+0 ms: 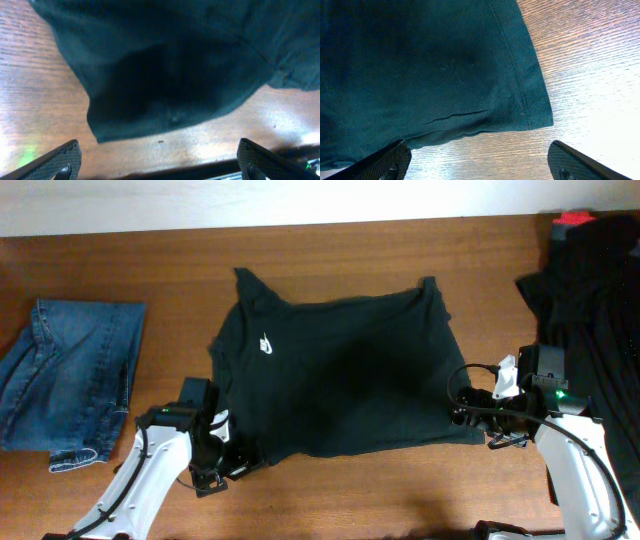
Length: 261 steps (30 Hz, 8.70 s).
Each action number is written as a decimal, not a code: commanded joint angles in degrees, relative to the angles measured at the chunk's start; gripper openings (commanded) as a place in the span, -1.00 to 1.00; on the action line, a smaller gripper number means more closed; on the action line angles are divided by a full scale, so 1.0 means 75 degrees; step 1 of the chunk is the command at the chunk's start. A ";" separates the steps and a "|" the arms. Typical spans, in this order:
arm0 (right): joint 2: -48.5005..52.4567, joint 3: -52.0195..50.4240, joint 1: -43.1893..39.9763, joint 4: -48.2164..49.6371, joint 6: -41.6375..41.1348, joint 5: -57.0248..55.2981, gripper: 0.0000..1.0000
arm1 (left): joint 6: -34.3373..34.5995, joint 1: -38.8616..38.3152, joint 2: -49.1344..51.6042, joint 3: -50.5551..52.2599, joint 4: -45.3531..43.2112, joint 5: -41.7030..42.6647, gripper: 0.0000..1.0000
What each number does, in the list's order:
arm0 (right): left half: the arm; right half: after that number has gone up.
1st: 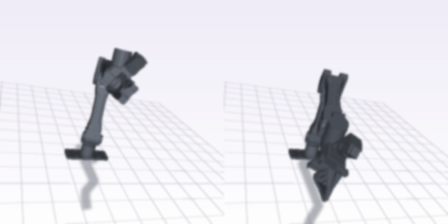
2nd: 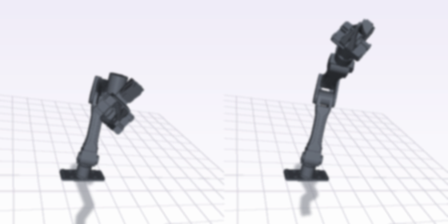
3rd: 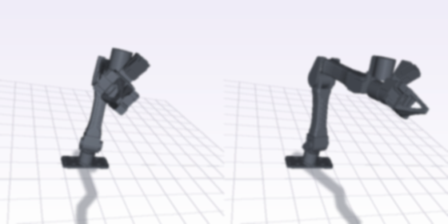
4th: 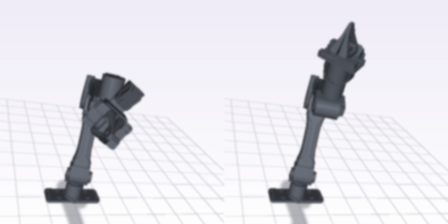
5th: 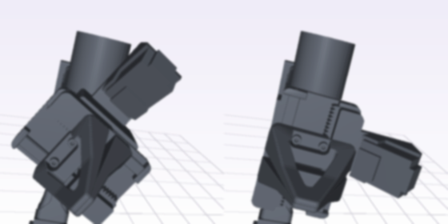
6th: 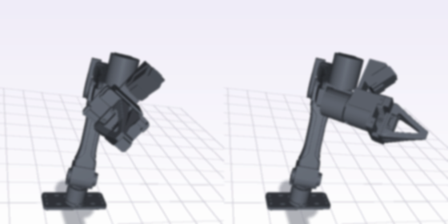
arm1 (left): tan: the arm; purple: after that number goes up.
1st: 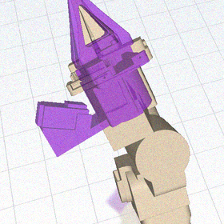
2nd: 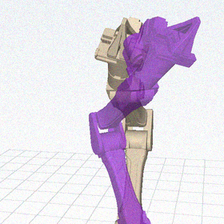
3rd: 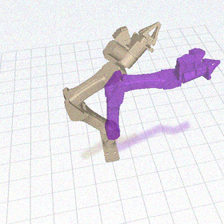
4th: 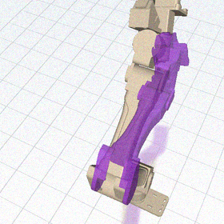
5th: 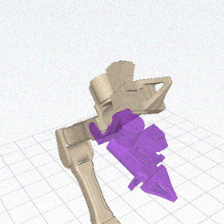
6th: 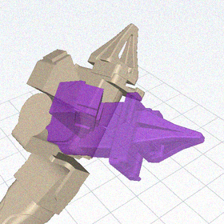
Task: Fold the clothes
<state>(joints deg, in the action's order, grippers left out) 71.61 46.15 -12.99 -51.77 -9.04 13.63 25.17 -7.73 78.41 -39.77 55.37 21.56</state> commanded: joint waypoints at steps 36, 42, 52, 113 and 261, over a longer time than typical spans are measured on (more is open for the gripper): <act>-0.0064 -0.0032 -0.0023 0.0087 -0.0067 -0.0015 0.73 | 0.0029 -0.0015 0.1000 -0.0574 -0.1236 -0.0137 -0.91; 0.0484 -0.0035 -0.0023 0.0047 -0.0067 -0.0017 0.67 | 0.0029 -0.0015 0.1000 -0.0868 -0.1247 -0.0140 -0.91; 0.1996 -0.0032 -0.0023 0.0379 -0.0073 -0.0012 0.66 | -0.0020 -0.0015 0.1000 -0.0871 -0.1247 -0.0280 -0.91; 0.2795 -0.0029 -0.0020 0.0329 -0.0420 -0.0877 -0.92 | -0.0691 -0.0012 0.0930 -0.1845 -0.0527 -0.1148 -0.99; 0.7338 0.8851 0.0766 -0.2232 0.0944 -0.1466 -0.92 | -0.2299 0.1110 0.6155 -0.8606 -0.0822 0.1489 -0.99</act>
<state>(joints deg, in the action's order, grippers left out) 128.64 110.93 -6.98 -66.28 -1.69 9.19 10.33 -0.23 126.96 -103.88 45.08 31.99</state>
